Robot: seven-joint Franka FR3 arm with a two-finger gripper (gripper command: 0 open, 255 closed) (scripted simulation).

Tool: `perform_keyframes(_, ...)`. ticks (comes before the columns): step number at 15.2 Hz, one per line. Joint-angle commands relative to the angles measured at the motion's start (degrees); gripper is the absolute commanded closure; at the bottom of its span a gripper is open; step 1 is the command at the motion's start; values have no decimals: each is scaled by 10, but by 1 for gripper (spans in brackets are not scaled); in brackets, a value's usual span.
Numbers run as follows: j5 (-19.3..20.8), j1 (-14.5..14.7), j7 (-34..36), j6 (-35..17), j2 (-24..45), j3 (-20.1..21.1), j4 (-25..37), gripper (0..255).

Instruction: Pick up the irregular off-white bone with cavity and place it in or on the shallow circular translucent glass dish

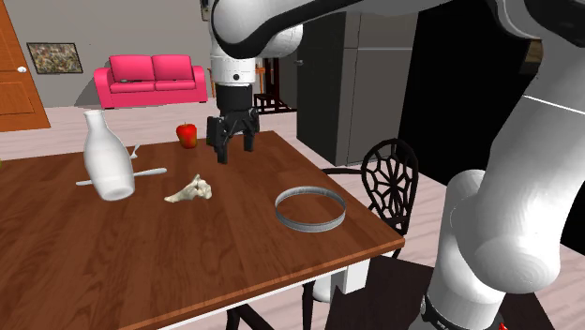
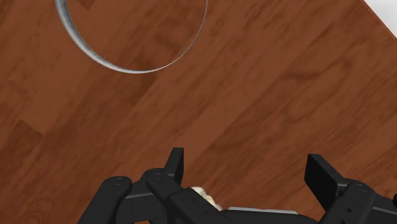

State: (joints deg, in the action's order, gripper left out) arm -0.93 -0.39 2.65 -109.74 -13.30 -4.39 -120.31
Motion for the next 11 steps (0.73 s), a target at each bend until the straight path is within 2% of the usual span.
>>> perform_keyframes(1,-4,-2,-8,-17,39,-6,26,0)
perform_keyframes(11,-38,-18,-45,-65,252,-21,203,0)
